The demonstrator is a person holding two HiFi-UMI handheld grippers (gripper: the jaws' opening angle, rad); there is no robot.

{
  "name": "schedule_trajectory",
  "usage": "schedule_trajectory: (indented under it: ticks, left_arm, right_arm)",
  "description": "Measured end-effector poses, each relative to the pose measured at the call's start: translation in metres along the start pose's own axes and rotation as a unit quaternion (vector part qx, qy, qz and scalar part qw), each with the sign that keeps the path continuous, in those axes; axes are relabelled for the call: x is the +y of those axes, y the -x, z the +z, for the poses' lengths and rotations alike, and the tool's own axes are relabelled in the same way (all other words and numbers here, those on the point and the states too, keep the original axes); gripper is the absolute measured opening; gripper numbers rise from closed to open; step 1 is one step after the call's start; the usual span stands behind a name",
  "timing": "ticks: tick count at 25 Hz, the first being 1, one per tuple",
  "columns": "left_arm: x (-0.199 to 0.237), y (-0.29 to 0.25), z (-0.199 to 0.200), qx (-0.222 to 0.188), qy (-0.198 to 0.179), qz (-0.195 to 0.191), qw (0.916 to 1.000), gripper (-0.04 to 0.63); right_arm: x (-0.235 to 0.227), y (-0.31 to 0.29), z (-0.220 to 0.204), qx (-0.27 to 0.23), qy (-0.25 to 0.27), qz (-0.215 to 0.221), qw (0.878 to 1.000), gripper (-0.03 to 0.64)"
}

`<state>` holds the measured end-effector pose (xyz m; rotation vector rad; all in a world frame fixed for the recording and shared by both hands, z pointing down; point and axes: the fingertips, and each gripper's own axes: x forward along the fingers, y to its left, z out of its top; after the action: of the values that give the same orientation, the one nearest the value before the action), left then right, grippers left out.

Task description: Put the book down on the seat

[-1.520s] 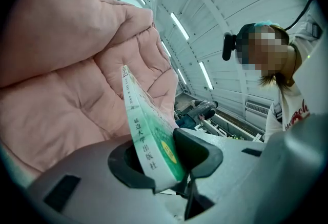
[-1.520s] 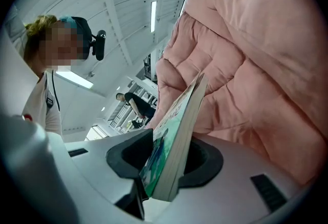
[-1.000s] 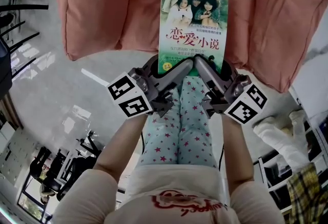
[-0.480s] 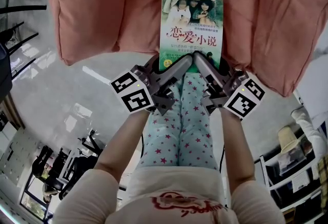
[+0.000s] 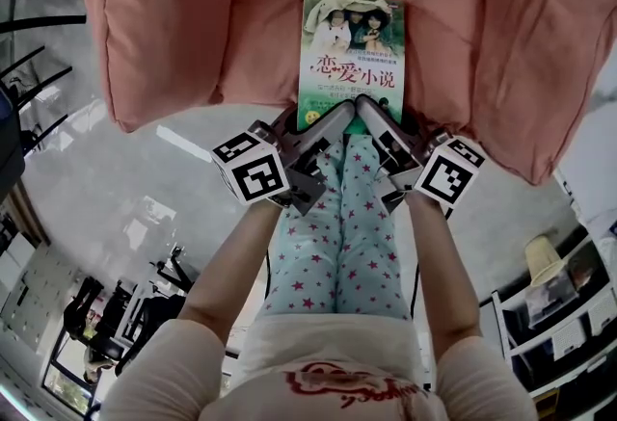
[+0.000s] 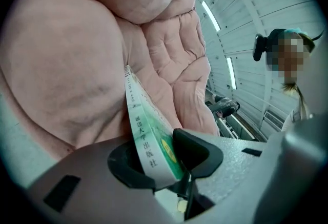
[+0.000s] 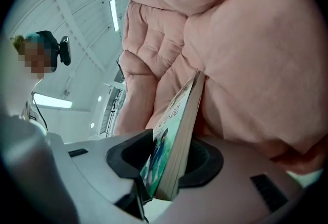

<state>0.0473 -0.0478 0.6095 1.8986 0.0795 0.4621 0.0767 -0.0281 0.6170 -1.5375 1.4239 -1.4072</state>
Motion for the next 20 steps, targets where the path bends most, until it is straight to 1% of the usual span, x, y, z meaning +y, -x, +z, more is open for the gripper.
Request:
schedule_trajectory:
  ticks: [4, 7, 9, 11, 13, 16, 18, 20]
  left_arm:
    - [0.004, -0.002, -0.002, 0.005, 0.006, 0.009, 0.9999, 0.118]
    - [0.005, -0.002, -0.004, 0.018, 0.005, 0.011, 0.9998, 0.118]
    - [0.007, -0.003, -0.005, 0.028, 0.007, 0.009, 0.9995, 0.118]
    - [0.013, -0.002, -0.005, 0.035, 0.007, 0.016, 0.9992, 0.120]
    - [0.018, -0.001, -0.005, 0.046, -0.007, 0.040, 0.9981, 0.130]
    - [0.027, 0.000, -0.010, 0.063, -0.042, 0.084, 0.9936, 0.173]
    - [0.034, 0.003, -0.014, 0.065, -0.056, 0.105, 0.9907, 0.198]
    - [0.040, 0.007, -0.016, 0.068, -0.066, 0.125, 0.9876, 0.204]
  right_arm:
    - [-0.004, 0.000, -0.002, 0.005, 0.006, -0.004, 1.000, 0.144]
    - [-0.005, 0.001, -0.001, -0.001, 0.011, -0.006, 1.000, 0.144]
    - [-0.007, 0.000, -0.003, 0.003, 0.012, -0.015, 1.000, 0.146]
    - [-0.012, -0.003, -0.005, 0.012, 0.016, -0.030, 0.999, 0.153]
    - [-0.016, -0.004, -0.007, 0.021, 0.030, -0.057, 0.998, 0.163]
    - [-0.027, 0.000, -0.011, 0.033, 0.047, -0.097, 0.994, 0.203]
    - [-0.034, 0.002, -0.015, 0.039, 0.056, -0.120, 0.990, 0.248]
    - [-0.036, 0.002, -0.018, 0.045, 0.069, -0.143, 0.986, 0.272]
